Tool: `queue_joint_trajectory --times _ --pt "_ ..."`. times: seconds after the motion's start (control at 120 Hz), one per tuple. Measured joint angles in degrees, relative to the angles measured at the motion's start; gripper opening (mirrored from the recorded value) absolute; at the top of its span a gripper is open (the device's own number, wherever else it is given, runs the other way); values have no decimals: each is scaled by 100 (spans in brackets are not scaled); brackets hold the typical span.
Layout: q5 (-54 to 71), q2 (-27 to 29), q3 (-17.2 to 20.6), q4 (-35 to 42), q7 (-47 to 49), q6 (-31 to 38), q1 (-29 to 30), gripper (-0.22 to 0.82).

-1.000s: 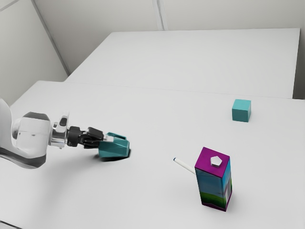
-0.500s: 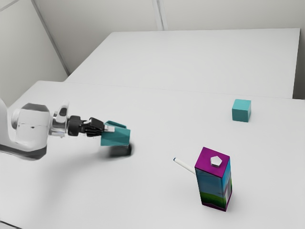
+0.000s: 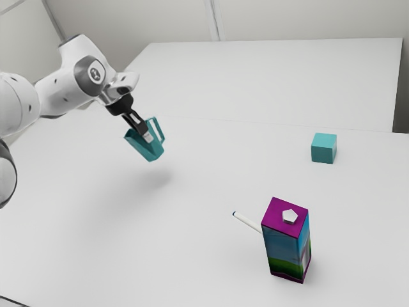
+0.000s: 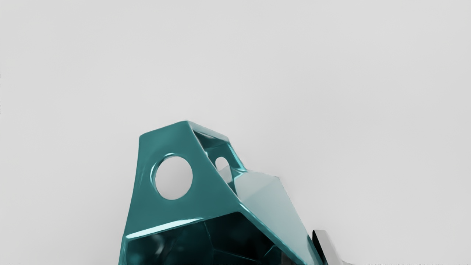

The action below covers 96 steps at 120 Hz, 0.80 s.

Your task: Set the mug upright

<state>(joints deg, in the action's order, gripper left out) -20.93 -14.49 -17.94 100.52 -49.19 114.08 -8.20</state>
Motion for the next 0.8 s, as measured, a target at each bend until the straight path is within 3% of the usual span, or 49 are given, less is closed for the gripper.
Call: queue_joint_trajectory --times 0.125,0.258,0.383,0.567,0.8 --pt "419 -294 14 -37 623 43 -149 -18" --pt "1253 454 47 947 1375 315 -454 -18" --pt "2005 709 80 1480 2070 694 -565 -18" --pt "2438 786 111 1962 2971 1371 -669 -18" --pt "2540 752 106 2387 3861 1694 -662 -18"
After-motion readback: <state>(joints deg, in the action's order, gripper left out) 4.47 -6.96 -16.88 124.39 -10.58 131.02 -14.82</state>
